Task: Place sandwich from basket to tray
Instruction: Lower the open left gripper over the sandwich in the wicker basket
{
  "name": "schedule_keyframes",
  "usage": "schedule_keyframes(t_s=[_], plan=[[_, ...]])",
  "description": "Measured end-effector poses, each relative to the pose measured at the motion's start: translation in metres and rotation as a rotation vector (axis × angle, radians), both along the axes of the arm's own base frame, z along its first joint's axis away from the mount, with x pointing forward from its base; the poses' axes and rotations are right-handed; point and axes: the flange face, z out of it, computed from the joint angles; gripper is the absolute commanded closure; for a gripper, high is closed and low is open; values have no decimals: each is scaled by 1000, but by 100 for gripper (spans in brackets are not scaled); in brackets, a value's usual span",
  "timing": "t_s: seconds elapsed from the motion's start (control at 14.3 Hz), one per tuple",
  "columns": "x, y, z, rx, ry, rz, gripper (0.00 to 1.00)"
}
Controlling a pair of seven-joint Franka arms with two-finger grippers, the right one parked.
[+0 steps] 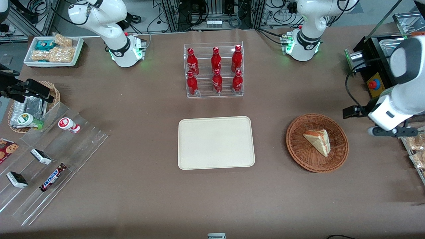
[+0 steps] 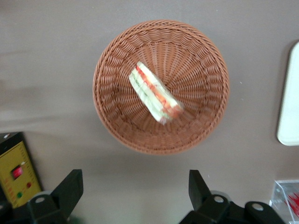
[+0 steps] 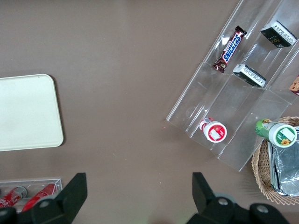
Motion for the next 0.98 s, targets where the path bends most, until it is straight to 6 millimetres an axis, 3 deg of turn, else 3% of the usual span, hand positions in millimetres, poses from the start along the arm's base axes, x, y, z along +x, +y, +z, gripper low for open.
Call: schedule_keyframes(t_s=[0.42,0.63,0.98], plan=[[-18,-6,-93,26,-60,213,0],[-23,-19,-113,58,-72,463,0],[-10,-35,-137,65,-147,858,0]])
